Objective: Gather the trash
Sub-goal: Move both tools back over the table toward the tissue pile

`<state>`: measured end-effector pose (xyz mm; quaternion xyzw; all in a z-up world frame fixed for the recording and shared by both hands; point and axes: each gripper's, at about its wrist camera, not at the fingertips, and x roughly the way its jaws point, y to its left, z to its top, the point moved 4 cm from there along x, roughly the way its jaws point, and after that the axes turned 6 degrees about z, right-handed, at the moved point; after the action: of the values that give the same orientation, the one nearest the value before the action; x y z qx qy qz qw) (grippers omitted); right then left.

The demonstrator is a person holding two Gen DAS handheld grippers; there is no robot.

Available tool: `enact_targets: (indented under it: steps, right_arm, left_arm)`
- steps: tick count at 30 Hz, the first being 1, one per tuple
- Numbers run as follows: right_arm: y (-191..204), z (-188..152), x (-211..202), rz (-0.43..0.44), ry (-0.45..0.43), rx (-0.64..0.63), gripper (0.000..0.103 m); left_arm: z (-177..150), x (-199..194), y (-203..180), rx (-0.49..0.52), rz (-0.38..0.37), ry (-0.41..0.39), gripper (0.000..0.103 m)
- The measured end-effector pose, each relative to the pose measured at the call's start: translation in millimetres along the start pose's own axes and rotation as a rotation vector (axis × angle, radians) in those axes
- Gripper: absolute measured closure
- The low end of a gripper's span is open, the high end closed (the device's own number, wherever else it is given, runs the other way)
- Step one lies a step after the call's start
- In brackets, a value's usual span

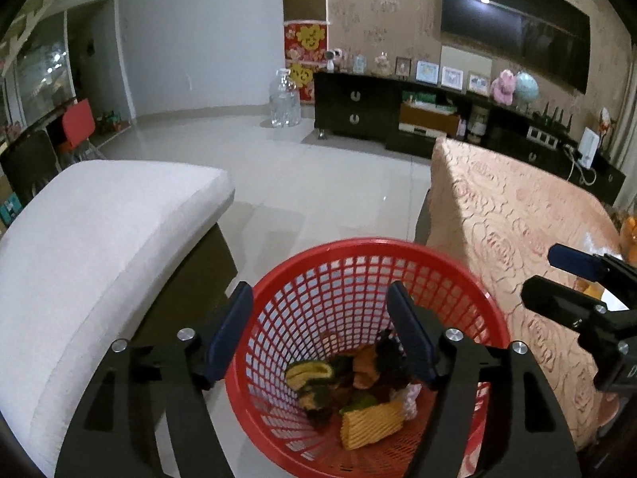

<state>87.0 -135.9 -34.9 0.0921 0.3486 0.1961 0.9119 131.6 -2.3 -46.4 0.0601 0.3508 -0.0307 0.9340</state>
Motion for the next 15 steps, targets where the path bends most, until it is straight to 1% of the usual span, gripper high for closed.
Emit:
enact_targets:
  steps: [7, 15]
  right_arm:
    - [-24.6, -7.5, -32.7, -0.068, -0.037, 0.042, 0.023]
    - [-65.2, -28.7, -77.6, -0.187, -0.057, 0.079, 0.023]
  left_arm:
    - [4.9, -11.0, -15.9, 0.014, -0.028, -0.041, 0.035]
    - [8.1, -21.0, -46.2, 0.046, -0.085, -0.071, 0.035]
